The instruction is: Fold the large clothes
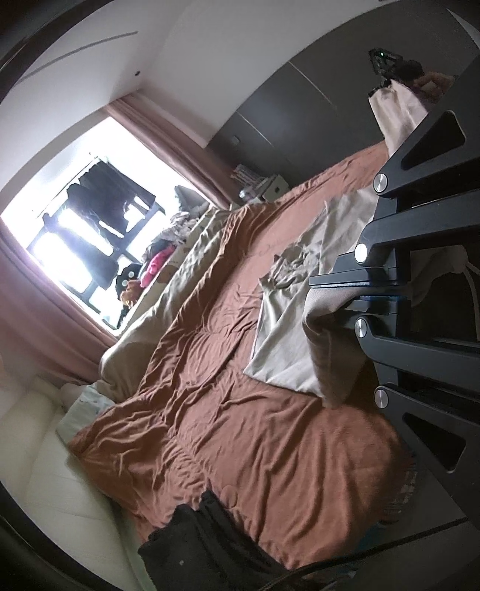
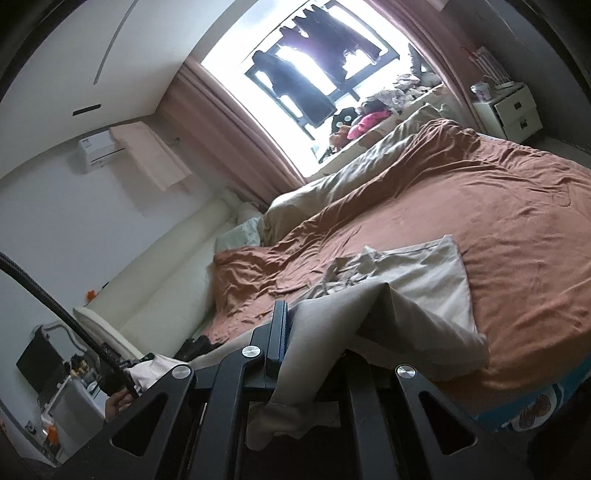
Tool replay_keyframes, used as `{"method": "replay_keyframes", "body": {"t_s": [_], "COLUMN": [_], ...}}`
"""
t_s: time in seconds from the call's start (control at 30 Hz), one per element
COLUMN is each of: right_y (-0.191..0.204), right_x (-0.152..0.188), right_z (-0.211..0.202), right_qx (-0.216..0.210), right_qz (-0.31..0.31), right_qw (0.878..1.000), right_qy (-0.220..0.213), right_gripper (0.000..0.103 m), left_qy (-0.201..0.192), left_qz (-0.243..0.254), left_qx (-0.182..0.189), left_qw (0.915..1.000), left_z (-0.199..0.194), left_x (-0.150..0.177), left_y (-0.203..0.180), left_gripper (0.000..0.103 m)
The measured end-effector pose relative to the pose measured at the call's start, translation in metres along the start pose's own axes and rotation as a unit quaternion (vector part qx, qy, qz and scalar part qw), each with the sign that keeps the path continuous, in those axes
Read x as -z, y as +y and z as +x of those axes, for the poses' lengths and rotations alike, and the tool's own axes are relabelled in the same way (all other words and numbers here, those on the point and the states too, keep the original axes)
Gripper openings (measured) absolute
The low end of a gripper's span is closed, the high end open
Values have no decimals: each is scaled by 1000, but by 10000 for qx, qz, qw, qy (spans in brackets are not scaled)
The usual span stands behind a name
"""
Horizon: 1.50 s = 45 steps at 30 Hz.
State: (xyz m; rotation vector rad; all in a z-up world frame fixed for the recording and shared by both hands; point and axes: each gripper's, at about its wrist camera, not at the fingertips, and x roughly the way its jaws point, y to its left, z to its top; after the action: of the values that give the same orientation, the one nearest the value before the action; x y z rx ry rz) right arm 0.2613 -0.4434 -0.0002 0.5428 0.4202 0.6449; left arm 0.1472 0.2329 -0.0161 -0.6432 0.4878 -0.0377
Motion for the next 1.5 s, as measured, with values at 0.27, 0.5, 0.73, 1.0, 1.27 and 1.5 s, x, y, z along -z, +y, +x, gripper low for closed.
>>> {"method": "replay_keyframes", "body": {"t_s": [0.27,0.5,0.73,1.0,1.27,1.5], "right_y": [-26,-47,-61,-67,-44,-8], "right_x": [-30,-43,-46,-54,-49,-63], "right_z": [62,121,168,218,238,209], "right_qx": [257,672,1033,1830,2041,2008], "right_qz": [-22,135,328,503,542,460], "right_qw": [9997,9975,9935,9792,9728,9764], "right_qy": [-27,158,351,721,948,652], "right_gripper": [4,4,5,6,21,103], "left_qy": [81,445,888,1113,1495,1162], "left_qz": [141,302,395,122,185,391], "left_qx": [-231,-705,-1037,-1354,-1517,-1606], "left_qw": [9996,9961,9898,9844,9769,9794], "left_z": [59,127,197,269,306,288], "left_x": [-32,-51,-52,-65,-57,-71], "left_y": [-1,13,33,51,68,64], "left_gripper": [3,3,3,8,56,83]}}
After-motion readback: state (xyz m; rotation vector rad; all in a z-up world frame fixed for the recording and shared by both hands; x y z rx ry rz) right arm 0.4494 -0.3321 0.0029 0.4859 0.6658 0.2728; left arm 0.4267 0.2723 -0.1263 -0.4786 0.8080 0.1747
